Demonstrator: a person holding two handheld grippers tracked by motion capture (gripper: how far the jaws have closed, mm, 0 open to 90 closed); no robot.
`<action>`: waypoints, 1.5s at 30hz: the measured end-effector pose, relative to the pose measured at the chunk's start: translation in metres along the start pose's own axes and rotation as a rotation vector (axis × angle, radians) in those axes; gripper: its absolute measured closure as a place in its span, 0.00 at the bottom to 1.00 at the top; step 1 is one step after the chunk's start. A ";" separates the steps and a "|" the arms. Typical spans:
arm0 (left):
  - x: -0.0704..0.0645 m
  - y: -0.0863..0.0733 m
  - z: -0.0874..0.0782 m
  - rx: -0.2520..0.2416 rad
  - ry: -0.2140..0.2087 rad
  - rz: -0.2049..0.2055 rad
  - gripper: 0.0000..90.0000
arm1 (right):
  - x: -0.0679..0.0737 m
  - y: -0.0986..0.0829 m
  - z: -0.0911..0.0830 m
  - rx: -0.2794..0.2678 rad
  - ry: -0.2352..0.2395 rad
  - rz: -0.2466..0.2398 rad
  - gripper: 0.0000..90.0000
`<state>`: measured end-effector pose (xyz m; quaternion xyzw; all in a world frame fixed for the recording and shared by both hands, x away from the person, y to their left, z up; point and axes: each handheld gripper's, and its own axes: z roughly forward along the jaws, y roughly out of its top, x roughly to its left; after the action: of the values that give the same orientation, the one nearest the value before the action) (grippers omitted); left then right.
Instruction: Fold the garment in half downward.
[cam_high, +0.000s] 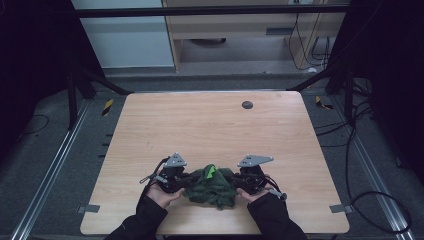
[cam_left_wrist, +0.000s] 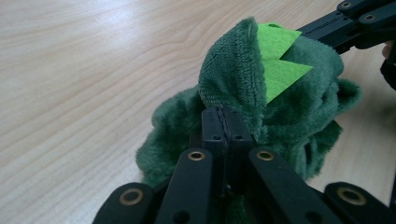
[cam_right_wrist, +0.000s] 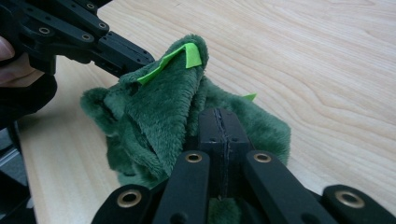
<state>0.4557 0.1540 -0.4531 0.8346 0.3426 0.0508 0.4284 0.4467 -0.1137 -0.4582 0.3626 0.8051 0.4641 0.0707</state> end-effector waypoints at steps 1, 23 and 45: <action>-0.001 -0.001 0.000 0.004 -0.003 0.002 1.00 | 0.000 0.000 0.000 0.000 0.000 0.000 1.00; -0.030 -0.032 -0.020 0.046 -0.027 0.001 1.00 | 0.016 -0.026 -0.018 0.022 0.053 0.013 1.00; 0.001 -0.035 -0.037 -0.002 0.144 -0.072 0.92 | -0.007 -0.026 -0.030 -0.015 -0.042 0.051 0.98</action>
<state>0.4241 0.1939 -0.4557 0.8155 0.4022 0.0958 0.4050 0.4249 -0.1476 -0.4640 0.3922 0.7905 0.4639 0.0784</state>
